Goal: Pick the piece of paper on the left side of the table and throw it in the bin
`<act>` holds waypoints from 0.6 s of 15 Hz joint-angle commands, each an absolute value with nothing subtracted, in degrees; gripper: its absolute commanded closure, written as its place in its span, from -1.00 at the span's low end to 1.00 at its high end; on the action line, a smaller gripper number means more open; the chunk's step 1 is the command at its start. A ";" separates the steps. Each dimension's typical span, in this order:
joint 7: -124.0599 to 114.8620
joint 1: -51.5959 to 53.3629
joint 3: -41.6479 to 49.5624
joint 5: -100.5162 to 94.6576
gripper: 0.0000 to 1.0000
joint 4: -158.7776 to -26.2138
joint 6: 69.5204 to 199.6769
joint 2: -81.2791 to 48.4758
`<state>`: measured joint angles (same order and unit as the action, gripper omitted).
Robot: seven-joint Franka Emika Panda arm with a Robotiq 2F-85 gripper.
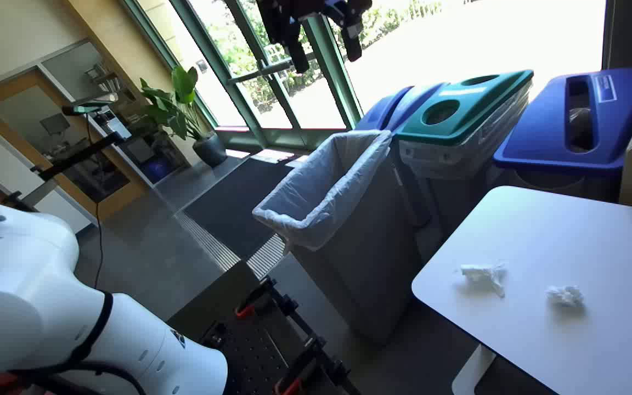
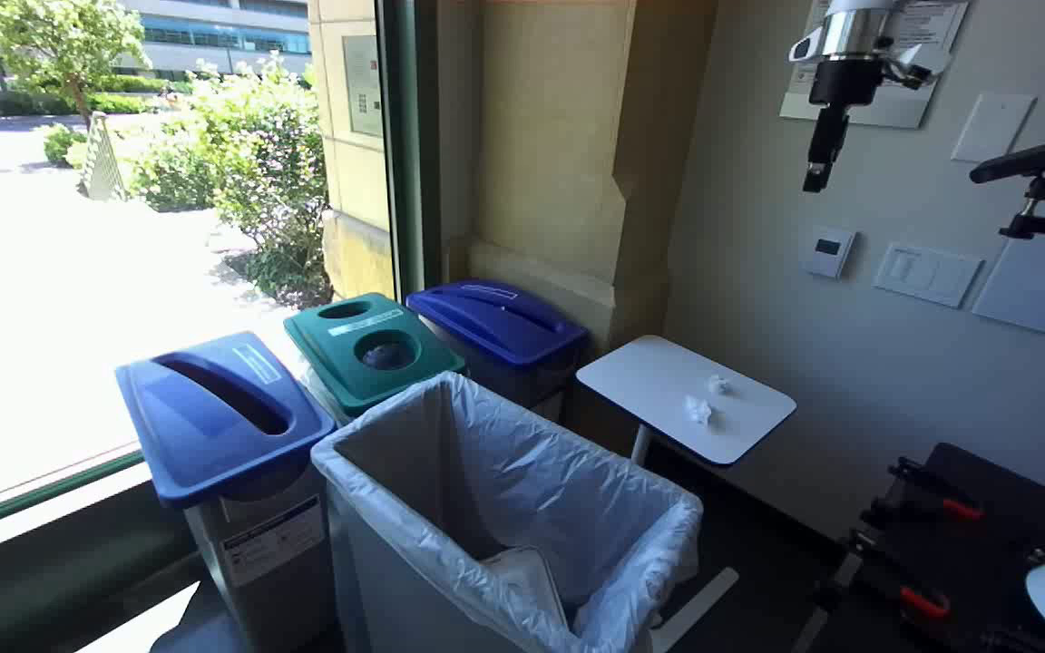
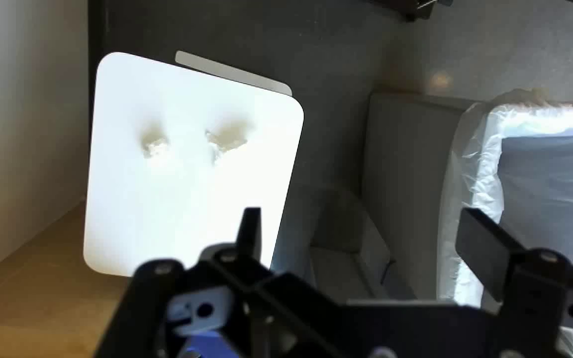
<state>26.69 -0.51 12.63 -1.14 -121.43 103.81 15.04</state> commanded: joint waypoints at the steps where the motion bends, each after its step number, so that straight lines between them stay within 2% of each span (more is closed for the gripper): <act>1: 26.95 -1.75 11.52 -0.84 -1.00 -121.28 103.65 14.93; 9: 24.27 -2.26 11.54 -0.58 -1.00 -122.01 106.76 11.88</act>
